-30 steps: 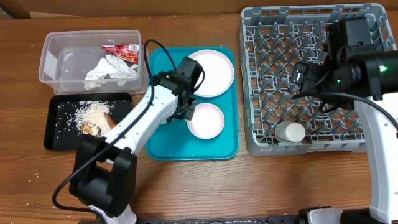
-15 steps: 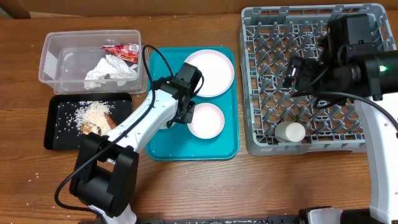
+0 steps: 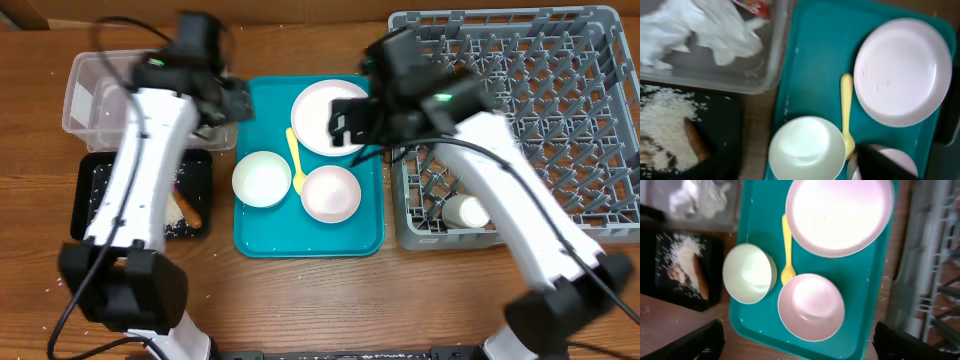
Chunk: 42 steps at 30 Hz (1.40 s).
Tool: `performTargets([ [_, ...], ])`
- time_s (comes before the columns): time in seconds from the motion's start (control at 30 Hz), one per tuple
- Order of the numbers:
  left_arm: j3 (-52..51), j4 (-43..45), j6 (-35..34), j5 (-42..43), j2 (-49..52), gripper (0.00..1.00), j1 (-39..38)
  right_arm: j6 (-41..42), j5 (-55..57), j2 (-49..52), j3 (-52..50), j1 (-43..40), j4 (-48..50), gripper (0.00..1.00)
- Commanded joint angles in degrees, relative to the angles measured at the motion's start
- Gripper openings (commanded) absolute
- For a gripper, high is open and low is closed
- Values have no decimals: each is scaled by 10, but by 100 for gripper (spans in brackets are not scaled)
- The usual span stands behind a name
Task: Sort waste into correct bins and load items into the dishwasher
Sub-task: 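Return the white bowl to the teal tray with the left gripper, then reach the right gripper to the pink bowl and grasp its rim, then carry the pink bowl right and set it in the dish rack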
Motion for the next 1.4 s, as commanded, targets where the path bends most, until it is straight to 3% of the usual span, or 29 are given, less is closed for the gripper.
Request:
performTargets([
  [0.0, 44, -8, 48, 29, -9, 92, 32, -6, 23, 55, 7, 16, -7, 94],
  [0.07, 45, -6, 56, 26, -9, 100, 47, -59, 23, 88, 5, 18, -9, 90],
  [0.2, 41, -6, 57, 24, -9, 100, 55, -139, 24, 162, -27, 18, 9, 71],
  [0.53, 41, -6, 57, 24, -9, 100, 55, -152, 23, 173, -132, 17, 94, 53],
  [0.57, 41, -6, 57, 24, -9, 100, 55, -152, 23, 173, -140, 17, 101, 49],
  [0.63, 41, -6, 57, 24, -9, 100, 55, -152, 23, 173, -149, 18, 108, 30],
  [0.73, 41, -6, 57, 24, -9, 100, 55, -152, 23, 172, -148, 17, 110, 18],
  [0.83, 41, -6, 57, 24, -9, 100, 55, -146, 23, 172, -123, 12, 81, 4],
  [1.07, 41, -6, 57, 24, -9, 100, 55, -108, 40, 129, 100, -5, -94, 4],
  [1.17, 41, -6, 57, 24, -9, 99, 55, -49, 162, 101, 197, -19, -137, 4],
  [1.37, 41, -6, 57, 24, -9, 100, 55, 74, 637, 87, 226, -37, -112, 4],
])
